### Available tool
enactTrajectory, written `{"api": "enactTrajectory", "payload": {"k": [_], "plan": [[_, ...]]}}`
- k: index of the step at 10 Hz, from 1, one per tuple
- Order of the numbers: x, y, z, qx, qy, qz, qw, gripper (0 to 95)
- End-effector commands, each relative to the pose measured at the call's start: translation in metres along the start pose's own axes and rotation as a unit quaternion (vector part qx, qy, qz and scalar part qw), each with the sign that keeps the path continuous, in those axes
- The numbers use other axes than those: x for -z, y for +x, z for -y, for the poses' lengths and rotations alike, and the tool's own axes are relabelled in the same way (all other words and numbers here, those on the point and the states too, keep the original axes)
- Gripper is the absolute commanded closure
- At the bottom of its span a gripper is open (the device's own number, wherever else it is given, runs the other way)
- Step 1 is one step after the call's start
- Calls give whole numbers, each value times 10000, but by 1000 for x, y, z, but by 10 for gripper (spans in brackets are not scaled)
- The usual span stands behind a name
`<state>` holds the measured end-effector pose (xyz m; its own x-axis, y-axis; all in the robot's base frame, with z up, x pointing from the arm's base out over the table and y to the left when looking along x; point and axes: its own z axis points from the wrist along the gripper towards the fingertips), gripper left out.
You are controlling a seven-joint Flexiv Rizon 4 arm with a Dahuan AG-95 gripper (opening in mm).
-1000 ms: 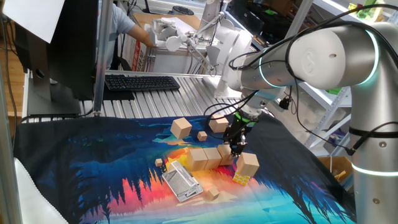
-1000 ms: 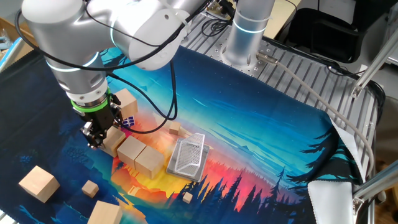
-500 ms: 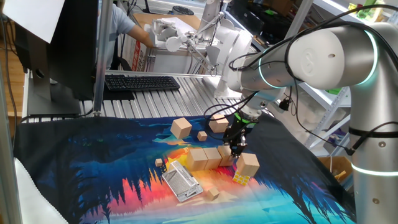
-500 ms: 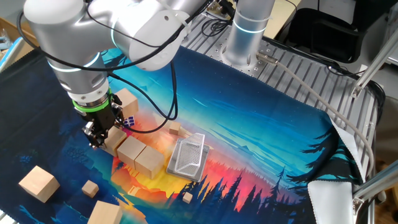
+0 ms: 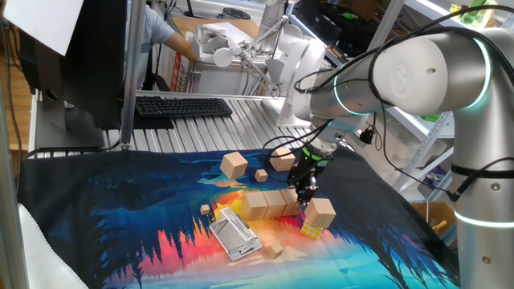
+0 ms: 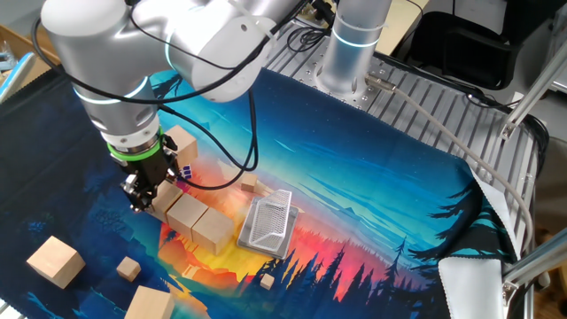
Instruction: Stack the blocks into a pyramid shape
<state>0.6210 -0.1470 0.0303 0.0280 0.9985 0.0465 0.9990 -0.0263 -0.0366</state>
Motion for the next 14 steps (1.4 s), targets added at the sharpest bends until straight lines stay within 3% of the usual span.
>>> {"api": "enactTrajectory", "payload": {"k": [1, 14], "plan": [[0, 0, 0, 46, 0, 23, 10000, 950], [-2, 3, 2, 43, -11, 31, 10000, 950]]}}
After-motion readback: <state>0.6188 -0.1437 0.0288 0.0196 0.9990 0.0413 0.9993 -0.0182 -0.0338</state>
